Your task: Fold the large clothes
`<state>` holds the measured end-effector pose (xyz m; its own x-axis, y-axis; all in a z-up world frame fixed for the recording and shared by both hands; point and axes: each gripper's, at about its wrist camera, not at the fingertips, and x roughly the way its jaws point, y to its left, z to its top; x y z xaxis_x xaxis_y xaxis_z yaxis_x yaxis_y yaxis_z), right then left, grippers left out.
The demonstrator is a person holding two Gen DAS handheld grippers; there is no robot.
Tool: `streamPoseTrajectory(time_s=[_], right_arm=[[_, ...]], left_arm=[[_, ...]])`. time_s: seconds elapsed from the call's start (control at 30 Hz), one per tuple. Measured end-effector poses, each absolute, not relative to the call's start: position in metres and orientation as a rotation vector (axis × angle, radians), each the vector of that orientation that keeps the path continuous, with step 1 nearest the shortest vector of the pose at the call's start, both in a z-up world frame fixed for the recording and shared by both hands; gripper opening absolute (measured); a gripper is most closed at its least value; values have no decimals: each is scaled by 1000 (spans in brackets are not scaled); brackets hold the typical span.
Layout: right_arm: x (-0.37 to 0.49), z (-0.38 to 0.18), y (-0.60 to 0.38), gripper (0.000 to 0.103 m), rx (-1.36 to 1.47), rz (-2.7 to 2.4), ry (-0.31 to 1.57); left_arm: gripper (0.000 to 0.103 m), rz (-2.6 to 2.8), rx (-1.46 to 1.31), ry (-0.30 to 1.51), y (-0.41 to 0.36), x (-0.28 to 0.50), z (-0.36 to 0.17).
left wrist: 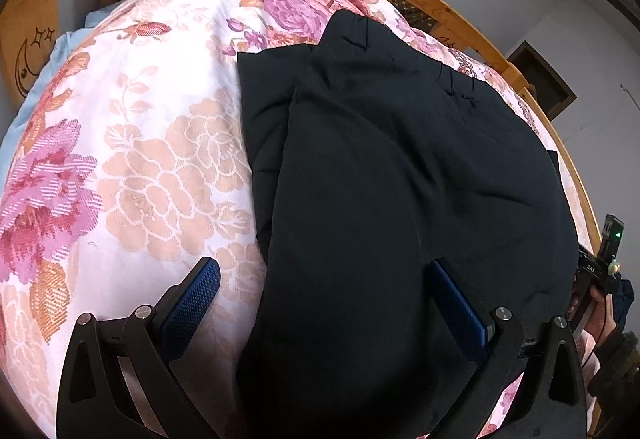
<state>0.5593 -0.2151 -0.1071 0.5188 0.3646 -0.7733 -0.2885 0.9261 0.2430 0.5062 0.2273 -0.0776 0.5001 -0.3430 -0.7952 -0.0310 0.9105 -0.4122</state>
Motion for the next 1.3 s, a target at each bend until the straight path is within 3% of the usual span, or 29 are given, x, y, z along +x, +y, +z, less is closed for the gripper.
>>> streamPoseTrajectory(time_s=[0.37, 1.03, 1.23, 1.3], right_arm=[[570, -143, -222, 103, 358, 672, 1130], [561, -143, -218, 103, 374, 415, 1120], [550, -131, -214, 87, 323, 364, 1096], [546, -126, -212, 78, 297, 354, 1083]], left_arm=[[102, -327, -543, 1087, 221, 526, -99], [99, -211, -498, 1154, 199, 546, -102], [81, -134, -441, 1120, 183, 538, -87], [68, -108, -400, 1103, 175, 536, -79]])
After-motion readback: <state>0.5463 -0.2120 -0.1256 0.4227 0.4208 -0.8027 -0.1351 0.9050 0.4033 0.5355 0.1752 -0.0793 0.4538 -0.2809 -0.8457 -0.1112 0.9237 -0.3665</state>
